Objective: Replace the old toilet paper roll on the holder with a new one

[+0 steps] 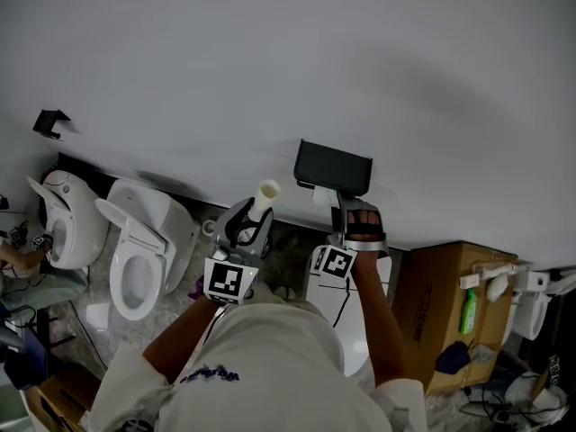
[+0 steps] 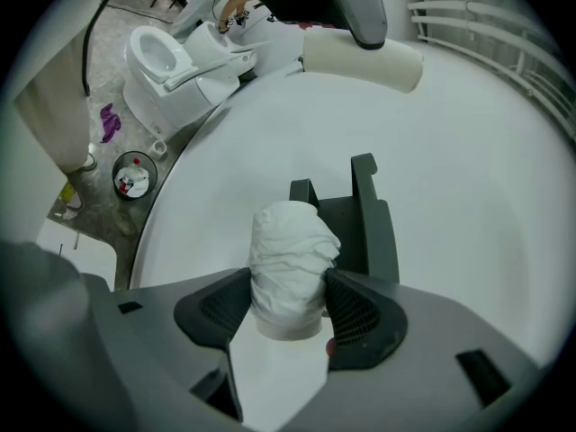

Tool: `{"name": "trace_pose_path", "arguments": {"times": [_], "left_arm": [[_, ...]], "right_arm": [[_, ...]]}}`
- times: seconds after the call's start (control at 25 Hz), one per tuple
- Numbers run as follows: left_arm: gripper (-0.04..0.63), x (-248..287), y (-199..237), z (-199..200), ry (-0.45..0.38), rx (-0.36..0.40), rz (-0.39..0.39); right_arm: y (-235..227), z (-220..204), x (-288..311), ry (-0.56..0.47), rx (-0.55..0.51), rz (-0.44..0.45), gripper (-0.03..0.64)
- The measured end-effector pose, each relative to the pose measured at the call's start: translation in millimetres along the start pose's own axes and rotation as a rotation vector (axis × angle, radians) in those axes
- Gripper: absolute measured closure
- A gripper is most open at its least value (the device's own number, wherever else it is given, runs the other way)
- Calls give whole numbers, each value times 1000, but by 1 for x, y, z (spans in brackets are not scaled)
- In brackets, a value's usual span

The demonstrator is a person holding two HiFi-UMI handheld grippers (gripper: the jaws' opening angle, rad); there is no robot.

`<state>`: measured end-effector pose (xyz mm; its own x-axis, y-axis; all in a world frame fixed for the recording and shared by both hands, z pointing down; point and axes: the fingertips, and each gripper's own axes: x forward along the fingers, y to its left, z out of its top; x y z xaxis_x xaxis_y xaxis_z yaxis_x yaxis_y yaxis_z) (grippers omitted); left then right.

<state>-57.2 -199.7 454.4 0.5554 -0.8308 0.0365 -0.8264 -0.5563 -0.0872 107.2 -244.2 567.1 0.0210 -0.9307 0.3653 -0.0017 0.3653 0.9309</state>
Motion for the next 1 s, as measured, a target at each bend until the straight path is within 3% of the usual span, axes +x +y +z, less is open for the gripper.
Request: {"name": "trace_pose_path", "arguments": {"times": [1.0], "left_arm": [[445,-9,1,3,-6,2,6]], "right_arm": [[-4,29,1,-55,-22,-6,353]]}}
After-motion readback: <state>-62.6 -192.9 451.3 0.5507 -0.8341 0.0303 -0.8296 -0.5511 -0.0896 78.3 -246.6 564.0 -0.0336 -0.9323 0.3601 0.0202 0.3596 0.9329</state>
